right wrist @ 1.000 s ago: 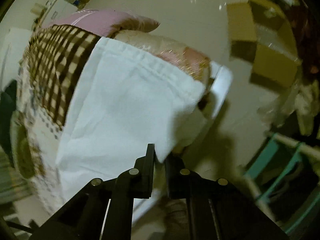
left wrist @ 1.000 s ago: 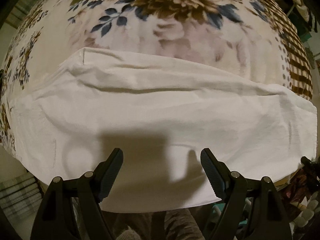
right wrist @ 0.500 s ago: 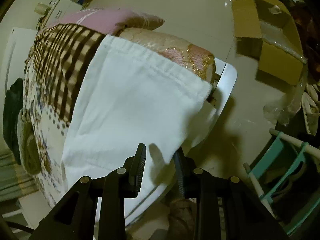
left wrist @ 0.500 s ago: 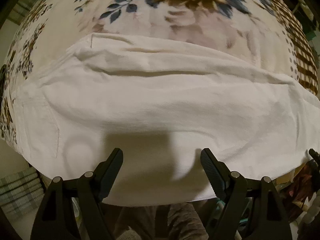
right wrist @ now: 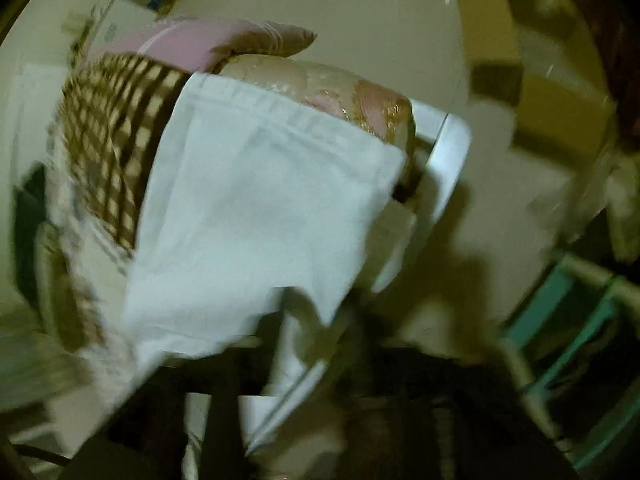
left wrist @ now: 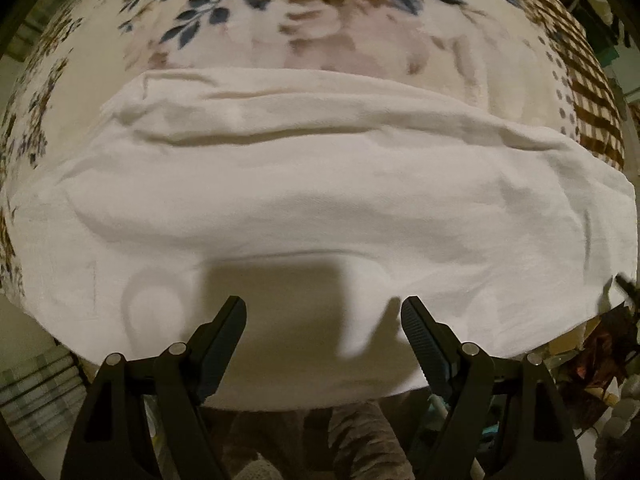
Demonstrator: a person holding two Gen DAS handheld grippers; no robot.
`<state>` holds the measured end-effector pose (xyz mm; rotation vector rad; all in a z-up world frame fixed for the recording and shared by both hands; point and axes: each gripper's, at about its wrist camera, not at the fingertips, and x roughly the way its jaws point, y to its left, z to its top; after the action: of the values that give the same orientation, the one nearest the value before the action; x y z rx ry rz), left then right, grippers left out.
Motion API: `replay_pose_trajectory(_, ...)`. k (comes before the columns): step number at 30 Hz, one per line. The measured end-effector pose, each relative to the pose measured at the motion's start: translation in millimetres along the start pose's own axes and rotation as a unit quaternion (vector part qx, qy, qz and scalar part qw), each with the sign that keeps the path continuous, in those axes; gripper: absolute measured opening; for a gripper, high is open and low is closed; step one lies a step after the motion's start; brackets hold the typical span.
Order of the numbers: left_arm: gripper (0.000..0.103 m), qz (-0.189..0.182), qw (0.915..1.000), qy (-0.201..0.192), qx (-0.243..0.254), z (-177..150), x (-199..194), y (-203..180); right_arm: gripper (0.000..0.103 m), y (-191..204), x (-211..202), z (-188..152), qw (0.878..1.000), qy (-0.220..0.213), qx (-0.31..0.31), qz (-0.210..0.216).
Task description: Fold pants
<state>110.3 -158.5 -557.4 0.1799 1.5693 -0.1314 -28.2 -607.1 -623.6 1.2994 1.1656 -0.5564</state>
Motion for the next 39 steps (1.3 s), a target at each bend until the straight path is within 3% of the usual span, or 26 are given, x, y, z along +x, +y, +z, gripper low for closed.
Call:
replay_pose_trajectory(5, 0.079, -0.013, 0.9999, 0.000, 0.007, 11.6, 18.4, -20.9, 0.087, -24.3, 20.7, 14.6, 0.998, 0.002, 0.041, 0.041)
replay_pose_trajectory(7, 0.079, -0.012, 0.9999, 0.007, 0.005, 15.9, 31.4, -23.6, 0.074, -24.5, 19.8, 17.3, 0.997, -0.023, 0.047, 0.061)
replay_pose_trajectory(10, 0.090, -0.015, 0.9998, 0.010, -0.006, 20.6, 41.9, -21.6, 0.063, -13.9, 7.9, 11.9, 0.996, -0.067, 0.033, 0.048)
replay_pose_trajectory(12, 0.098, -0.015, 0.9997, 0.012, -0.011, 22.4, 46.7, -21.1, 0.036, -7.7, -0.4, 4.8, 0.995, -0.085, 0.019, 0.047)
replay_pose_trajectory(13, 0.103, -0.013, 0.9997, 0.013, -0.013, 23.3, 49.7, -20.3, 0.034, -4.1, -5.1, 2.0, 0.995, -0.090, 0.011, 0.050)
replay_pose_trajectory(16, 0.103, -0.029, 0.9990, 0.016, -0.031, 28.2, 57.1, -13.8, 0.034, 5.8, -12.7, -1.1, 0.993, -0.101, -0.018, 0.060)
replay_pose_trajectory(20, 0.103, -0.032, 0.9986, 0.011, -0.041, 34.9, 63.1, -7.3, 0.037, 11.4, 10.7, 17.8, 0.995, -0.062, -0.022, 0.079)
replay_pose_trajectory(24, 0.103, -0.028, 0.9985, -0.003, -0.048, 32.0, 64.5, -5.0, 0.041, 15.9, 15.7, 24.1, 0.993, -0.063, -0.026, 0.098)
replay_pose_trajectory(25, 0.103, -0.027, 0.9985, -0.002, -0.047, 28.9, 67.9, -15.8, 0.038, 18.3, 14.3, 22.9, 0.993, -0.066, -0.032, 0.094)
replay_pose_trajectory(27, 0.103, -0.022, 0.9988, 0.003, -0.043, 34.7, 65.7, -17.6, 0.013, 21.8, 10.3, 19.0, 0.993, -0.072, -0.041, 0.088)
replay_pose_trajectory(32, 0.103, 0.004, 0.9994, -0.020, -0.027, 41.7, 35.7, -36.8, 0.010, 52.9, -13.7, 0.1, 0.988, -0.099, -0.092, 0.072)
replay_pose_trajectory(39, 0.103, -0.015, 0.9975, -0.059, -0.037, 38.1, -17.5, -23.8, 0.009, 122.9, -60.6, -56.5, 0.965, -0.126, -0.217, 0.074)
